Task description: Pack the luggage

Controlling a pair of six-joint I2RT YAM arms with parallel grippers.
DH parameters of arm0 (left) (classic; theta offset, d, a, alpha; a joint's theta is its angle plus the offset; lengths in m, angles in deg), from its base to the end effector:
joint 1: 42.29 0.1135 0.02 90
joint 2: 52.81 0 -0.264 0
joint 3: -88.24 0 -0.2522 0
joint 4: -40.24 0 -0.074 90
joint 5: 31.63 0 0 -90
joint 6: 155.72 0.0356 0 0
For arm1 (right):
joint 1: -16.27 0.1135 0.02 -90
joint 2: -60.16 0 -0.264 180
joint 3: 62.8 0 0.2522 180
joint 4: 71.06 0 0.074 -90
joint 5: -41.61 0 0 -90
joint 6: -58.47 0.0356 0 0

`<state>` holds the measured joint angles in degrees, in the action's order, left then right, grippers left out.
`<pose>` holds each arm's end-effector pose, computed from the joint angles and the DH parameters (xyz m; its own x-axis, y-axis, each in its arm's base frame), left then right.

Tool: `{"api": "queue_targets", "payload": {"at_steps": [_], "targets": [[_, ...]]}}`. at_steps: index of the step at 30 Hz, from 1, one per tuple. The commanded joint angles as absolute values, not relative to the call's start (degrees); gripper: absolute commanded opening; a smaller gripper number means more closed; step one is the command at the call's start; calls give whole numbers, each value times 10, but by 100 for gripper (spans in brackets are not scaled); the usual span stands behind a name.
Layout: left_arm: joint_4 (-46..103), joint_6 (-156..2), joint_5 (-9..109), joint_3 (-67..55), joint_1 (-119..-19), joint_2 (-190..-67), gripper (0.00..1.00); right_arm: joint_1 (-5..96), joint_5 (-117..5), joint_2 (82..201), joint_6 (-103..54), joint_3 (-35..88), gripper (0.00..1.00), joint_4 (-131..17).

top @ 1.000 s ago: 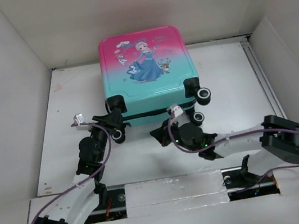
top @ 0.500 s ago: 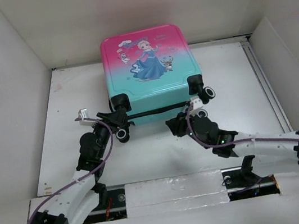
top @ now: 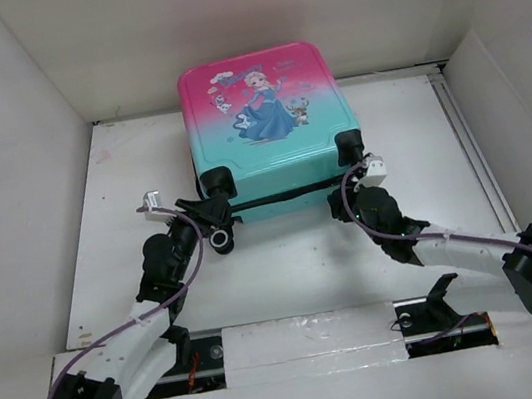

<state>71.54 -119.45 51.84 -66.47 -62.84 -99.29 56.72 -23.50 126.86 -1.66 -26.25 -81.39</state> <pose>0.1681 -0.0673 0.2330 -0.2685 -0.7548 -0.5985 0.4009 0.4774 -0.7819 0.1875 0.1402 0.1933 -0.3668 0.2810 -0.8869 -0.1206 0.9309 0.3448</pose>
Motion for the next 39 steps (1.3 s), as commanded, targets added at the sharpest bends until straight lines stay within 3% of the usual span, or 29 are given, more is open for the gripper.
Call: {"api": "queue_targets", "payload": {"at_steps": [1, 6, 11, 18, 20, 24, 31, 35, 39], "targets": [[776, -1201, 466, -629, -640, -991, 0, 547, -261, 1277, -35, -231, 42, -869], [776, -1196, 466, -629, -640, -997, 0, 534, -339, 1304, -59, -247, 42, -960], [776, -1196, 466, -629, -640, -997, 0, 534, -339, 1338, -85, -252, 42, -1045], [776, -1196, 461, -629, -640, -990, 0, 530, -269, 1389, -96, -258, 38, -1136], [771, -1196, 461, -629, -640, -985, 0, 541, -220, 1395, -96, -287, 31, -1171], [766, -1196, 461, -629, -640, -979, 0, 563, -215, 1403, -96, -362, 31, -1292], [766, -1196, 466, -634, -640, -973, 0, 573, -224, 1541, -115, -388, 46, -1489], [766, -1196, 466, -634, -640, -968, 0, 548, -302, 1585, -115, -365, 46, -1570], [760, -1185, 466, -634, -640, -968, 0, 542, -291, 1583, -140, -340, 47, -1565]]}}
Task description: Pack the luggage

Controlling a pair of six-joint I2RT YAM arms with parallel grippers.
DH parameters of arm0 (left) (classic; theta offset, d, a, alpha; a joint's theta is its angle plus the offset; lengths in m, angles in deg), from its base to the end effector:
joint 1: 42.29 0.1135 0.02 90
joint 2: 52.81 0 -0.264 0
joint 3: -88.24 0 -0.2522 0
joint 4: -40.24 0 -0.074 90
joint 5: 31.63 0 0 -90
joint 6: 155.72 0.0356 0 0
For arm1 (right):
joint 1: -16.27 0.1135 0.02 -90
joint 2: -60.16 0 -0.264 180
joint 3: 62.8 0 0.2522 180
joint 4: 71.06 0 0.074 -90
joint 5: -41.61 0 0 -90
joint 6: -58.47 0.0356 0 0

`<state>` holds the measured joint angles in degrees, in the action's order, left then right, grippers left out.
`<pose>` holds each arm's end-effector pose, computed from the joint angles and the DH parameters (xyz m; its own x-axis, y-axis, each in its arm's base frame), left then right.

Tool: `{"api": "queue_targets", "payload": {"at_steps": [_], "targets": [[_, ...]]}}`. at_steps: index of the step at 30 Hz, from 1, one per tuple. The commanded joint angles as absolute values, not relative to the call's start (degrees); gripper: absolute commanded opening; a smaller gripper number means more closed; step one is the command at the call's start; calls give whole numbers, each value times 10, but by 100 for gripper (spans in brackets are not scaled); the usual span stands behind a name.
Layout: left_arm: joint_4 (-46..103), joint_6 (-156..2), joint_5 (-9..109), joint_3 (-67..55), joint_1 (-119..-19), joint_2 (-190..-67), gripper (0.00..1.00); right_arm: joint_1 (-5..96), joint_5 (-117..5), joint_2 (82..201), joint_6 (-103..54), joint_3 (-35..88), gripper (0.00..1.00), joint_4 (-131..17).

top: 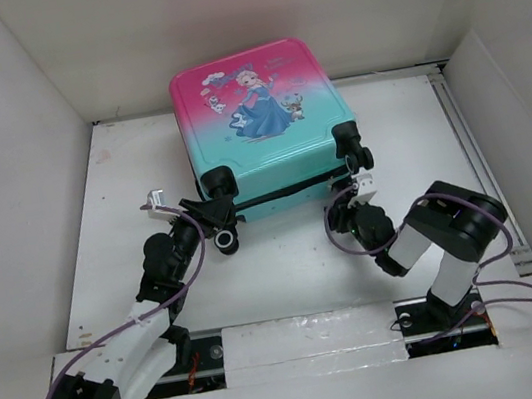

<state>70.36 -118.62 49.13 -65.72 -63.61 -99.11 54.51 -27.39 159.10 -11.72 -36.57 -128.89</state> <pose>0.1672 -0.0714 0.2357 -0.3075 -0.7250 -0.6162 0.4326 0.4703 -0.7692 0.1961 0.1383 0.1060 -0.2934 0.1716 -0.9405 -0.2194 0.9454 0.2410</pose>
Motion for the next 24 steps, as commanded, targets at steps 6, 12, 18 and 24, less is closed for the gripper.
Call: {"api": "queue_targets", "payload": {"at_steps": [6, 12, 18, 24], "targets": [[760, -1185, 466, -634, -640, -968, 0, 542, -291, 1550, -175, -340, 47, -1565], [760, -1185, 466, -634, -640, -973, 0, 516, -316, 1561, -175, -335, 48, -1605], [760, -1179, 461, -634, -640, -973, 0, 516, -328, 1543, -186, -318, 48, -1605], [760, -1179, 461, -634, -640, -978, 0, 529, -340, 1510, -204, -312, 45, -1605]]}}
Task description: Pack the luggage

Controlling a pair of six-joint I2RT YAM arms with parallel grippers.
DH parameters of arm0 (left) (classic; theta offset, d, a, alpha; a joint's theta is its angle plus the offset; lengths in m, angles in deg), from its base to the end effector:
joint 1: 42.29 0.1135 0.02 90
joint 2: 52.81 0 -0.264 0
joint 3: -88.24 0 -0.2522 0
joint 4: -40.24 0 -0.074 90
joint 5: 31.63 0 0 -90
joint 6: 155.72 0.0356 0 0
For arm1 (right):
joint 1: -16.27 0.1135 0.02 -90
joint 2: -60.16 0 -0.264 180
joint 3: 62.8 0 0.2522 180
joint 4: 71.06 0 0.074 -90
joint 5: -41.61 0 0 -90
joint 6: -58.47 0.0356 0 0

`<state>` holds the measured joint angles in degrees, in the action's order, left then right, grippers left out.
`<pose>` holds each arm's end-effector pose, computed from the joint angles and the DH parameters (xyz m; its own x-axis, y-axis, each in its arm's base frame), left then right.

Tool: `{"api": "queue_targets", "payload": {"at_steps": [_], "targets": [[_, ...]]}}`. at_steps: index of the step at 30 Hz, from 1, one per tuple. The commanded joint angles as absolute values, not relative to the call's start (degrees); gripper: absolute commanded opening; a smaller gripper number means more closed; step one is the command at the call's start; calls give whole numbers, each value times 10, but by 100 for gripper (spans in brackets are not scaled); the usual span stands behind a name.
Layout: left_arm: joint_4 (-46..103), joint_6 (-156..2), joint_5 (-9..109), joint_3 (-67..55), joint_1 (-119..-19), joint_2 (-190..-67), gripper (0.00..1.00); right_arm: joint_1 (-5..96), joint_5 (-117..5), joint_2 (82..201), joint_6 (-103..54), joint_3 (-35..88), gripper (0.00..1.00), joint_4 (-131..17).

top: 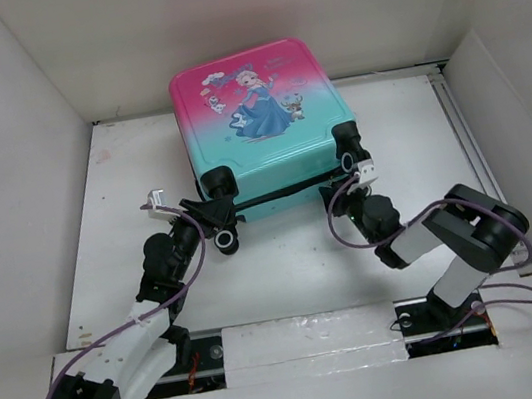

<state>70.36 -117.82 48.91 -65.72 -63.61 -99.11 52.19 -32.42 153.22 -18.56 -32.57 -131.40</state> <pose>0.1671 -0.0715 0.2357 -0.3040 -0.7169 -0.6274 0.4388 0.4792 -0.7601 0.2142 0.1431 0.1481 -0.1109 0.1861 -0.9763 -0.3248 0.9216 0.2126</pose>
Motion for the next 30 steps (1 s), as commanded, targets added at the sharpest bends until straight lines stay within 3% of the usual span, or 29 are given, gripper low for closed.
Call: {"api": "queue_targets", "payload": {"at_steps": [1, 3, 7, 17, 24, 30], "targets": [[760, -1179, 461, -634, -640, -978, 0, 537, -324, 1504, -204, -312, 45, -1598], [760, -1179, 461, -634, -640, -978, 0, 537, -317, 1504, -219, -306, 45, -1598], [760, -1179, 461, -634, -640, -978, 0, 537, -312, 1526, -227, -283, 35, -1607], [753, -1179, 461, -639, -640, -961, 0, 548, -312, 1539, -227, -277, 0, -1612], [769, -1184, 455, -629, -640, -987, 0, 603, -318, 1557, -204, -293, 0, -1612], [814, -1197, 435, -604, -651, -1038, 0, 718, -312, 1604, -174, -278, 0, -1612]]}}
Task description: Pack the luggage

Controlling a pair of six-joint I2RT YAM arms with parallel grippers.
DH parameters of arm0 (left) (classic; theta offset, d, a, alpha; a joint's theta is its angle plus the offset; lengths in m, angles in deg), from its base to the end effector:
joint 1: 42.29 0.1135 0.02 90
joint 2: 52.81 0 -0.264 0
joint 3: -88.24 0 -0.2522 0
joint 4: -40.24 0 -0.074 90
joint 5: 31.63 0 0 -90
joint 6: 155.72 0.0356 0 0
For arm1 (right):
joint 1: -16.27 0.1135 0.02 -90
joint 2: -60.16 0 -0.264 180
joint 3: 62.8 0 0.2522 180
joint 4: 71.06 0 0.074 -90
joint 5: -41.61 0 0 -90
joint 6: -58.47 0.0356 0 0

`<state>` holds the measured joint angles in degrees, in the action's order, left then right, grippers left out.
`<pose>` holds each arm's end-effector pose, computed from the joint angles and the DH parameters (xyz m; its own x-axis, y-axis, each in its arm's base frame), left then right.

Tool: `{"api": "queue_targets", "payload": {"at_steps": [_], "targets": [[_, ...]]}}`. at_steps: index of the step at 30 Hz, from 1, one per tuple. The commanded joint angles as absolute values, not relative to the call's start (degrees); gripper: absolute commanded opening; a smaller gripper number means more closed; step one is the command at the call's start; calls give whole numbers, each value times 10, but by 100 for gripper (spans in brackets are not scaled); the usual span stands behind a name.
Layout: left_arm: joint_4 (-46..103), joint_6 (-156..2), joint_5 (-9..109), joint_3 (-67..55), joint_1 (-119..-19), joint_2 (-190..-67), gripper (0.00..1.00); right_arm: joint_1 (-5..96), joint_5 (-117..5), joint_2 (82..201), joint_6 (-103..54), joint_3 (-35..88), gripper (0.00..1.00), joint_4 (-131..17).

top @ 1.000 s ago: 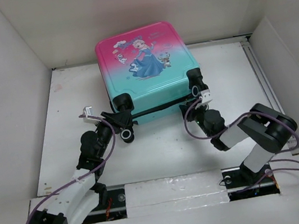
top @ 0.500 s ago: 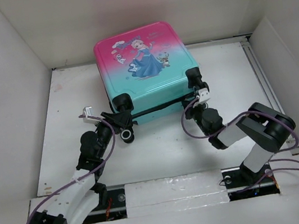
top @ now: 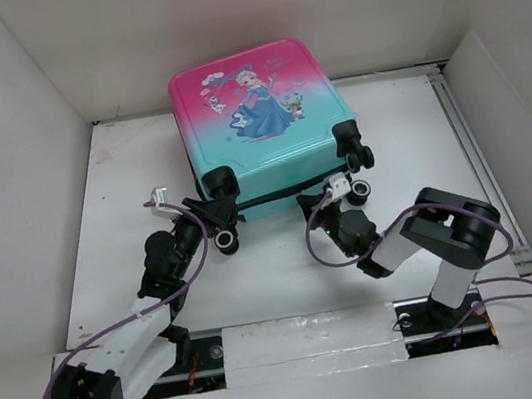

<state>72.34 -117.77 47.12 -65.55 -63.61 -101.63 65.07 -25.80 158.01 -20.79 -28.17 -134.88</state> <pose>0.1711 -0.0742 0.2332 -0.3281 -0.7022 -0.6319 0.4506 0.4716 -0.7580 0.1925 0.1991 0.1510 -0.0755 0.1749 -0.9817 -0.4352 0.8800 0.1903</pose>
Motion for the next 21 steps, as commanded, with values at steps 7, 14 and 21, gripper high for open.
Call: {"api": "queue_targets", "payload": {"at_steps": [7, 14, 21], "targets": [[840, -1176, 466, -528, -765, -1090, 0, 789, -402, 1673, -136, -193, 0, -1572], [840, -1198, 435, -472, -820, -1118, 0, 795, -505, 1707, -83, -127, 0, -1560], [840, -1198, 473, -461, -868, -1123, 0, 795, -505, 1771, -18, -62, 0, -1605]]}}
